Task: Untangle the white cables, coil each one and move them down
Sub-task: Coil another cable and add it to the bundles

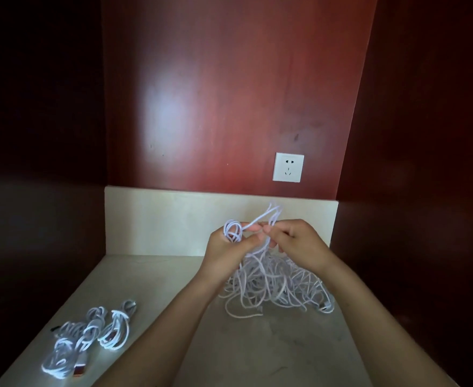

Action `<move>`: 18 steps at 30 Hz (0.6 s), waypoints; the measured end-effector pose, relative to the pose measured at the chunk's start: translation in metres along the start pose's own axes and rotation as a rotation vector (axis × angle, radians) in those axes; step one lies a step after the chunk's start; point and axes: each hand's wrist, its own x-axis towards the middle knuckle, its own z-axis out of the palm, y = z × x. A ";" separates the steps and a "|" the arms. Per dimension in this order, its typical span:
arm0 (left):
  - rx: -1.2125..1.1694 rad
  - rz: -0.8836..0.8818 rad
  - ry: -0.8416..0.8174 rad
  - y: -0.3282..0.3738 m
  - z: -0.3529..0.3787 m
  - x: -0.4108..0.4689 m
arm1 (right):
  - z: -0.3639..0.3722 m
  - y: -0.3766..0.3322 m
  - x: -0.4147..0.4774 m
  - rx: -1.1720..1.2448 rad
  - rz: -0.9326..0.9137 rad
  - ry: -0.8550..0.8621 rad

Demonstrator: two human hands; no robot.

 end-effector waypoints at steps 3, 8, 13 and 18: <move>0.048 -0.017 0.010 0.001 0.000 0.001 | -0.004 -0.007 0.005 -0.060 -0.053 0.020; -0.002 -0.062 0.052 0.002 -0.006 -0.005 | 0.007 -0.006 0.002 -0.020 -0.056 0.036; -0.016 -0.032 0.075 0.006 -0.009 -0.008 | 0.027 -0.013 -0.004 -0.050 -0.087 0.039; 0.130 0.026 0.104 0.001 -0.018 -0.013 | 0.041 -0.015 -0.007 -0.118 -0.090 0.061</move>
